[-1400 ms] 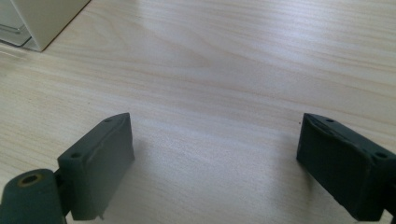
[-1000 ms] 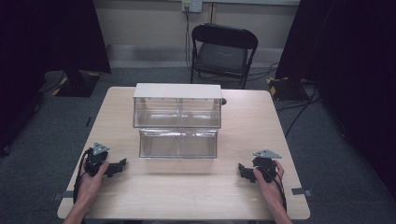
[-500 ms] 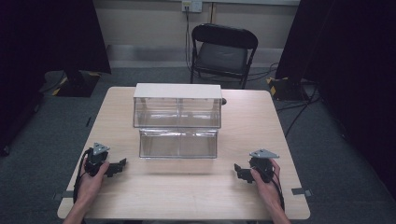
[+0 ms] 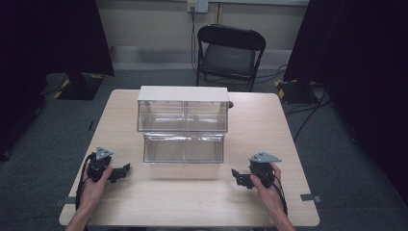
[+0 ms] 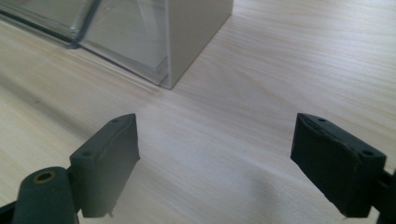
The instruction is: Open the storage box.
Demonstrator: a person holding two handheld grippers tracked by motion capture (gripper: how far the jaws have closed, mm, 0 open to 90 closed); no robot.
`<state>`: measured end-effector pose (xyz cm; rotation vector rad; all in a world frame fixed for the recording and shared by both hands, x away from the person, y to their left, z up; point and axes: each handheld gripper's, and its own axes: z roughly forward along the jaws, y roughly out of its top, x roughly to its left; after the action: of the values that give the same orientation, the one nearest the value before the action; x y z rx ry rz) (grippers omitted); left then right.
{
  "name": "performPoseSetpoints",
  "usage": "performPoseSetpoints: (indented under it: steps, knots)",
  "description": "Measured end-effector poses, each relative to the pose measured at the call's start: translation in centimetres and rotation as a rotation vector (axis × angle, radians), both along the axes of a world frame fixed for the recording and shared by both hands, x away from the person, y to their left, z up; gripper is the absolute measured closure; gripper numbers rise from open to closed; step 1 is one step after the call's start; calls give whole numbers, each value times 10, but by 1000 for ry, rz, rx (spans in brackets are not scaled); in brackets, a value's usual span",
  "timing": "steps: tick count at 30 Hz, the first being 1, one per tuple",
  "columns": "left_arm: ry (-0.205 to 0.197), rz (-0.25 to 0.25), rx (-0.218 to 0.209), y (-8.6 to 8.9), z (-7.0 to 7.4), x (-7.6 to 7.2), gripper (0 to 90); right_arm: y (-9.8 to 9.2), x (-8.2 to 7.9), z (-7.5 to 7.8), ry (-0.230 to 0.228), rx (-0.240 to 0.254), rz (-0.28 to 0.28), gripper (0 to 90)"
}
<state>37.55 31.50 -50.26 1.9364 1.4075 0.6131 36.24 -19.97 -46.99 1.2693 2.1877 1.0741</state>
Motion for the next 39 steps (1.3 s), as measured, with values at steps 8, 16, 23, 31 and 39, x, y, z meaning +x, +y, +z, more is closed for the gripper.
performPoseSetpoints:
  steps: [8,16,23,31,39]
  knots:
    - [0,0,1,0,0,0,124,15,-3,4,-10,0,52,147]
    - [0,0,-1,0,0,0,124,32,0,9,-16,4,88,148]
    - [-2,2,0,0,0,0,123,44,1,9,-6,-3,111,148]
    - [0,0,0,0,0,0,124,57,10,8,-8,-8,106,146]
    - [-1,2,0,0,0,0,123,69,21,4,6,-11,123,145]
